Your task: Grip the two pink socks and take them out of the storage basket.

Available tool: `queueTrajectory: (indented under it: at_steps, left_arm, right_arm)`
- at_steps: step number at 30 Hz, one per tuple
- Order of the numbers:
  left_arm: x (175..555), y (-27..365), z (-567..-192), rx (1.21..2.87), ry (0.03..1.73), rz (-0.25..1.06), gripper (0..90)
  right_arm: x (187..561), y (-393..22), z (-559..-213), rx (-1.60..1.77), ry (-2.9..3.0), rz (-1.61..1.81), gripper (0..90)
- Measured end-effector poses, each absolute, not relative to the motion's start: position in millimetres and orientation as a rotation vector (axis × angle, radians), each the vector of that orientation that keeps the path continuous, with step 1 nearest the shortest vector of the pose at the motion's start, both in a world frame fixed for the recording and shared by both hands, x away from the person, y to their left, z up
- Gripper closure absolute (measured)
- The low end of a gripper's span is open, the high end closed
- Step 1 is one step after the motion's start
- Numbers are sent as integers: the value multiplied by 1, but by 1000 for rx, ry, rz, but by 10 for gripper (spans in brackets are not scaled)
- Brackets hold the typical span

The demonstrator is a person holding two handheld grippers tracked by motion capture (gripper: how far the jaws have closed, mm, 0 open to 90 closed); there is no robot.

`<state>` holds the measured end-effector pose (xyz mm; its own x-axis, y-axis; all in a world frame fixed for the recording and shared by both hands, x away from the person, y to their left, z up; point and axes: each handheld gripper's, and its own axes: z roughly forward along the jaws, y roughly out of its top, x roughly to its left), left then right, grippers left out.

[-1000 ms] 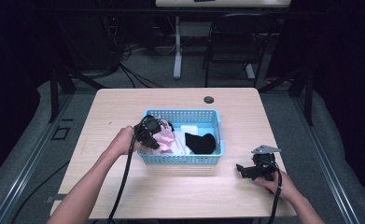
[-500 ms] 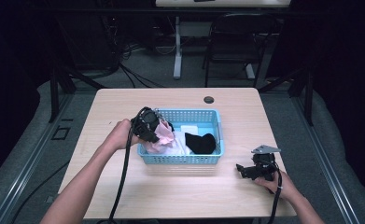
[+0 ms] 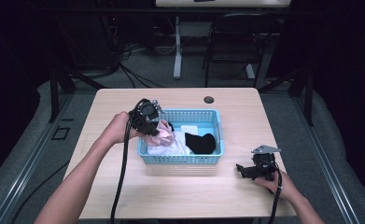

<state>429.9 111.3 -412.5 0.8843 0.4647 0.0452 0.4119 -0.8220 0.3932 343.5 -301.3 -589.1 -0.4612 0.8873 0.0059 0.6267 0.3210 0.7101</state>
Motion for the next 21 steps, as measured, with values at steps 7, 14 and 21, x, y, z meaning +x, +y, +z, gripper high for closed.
queueTrajectory:
  at_steps: [7,14,21]
  left_arm:
    - [428,116,-402,2660,649,208,833]
    - [426,129,-385,2614,662,231,833]
    - [424,143,-373,2584,690,259,833]
  right_arm:
    - [343,-301,-589,1344,2206,924,1]
    - [344,-301,-589,1344,2206,918,1]
    - [343,-301,-589,1344,2207,924,1]
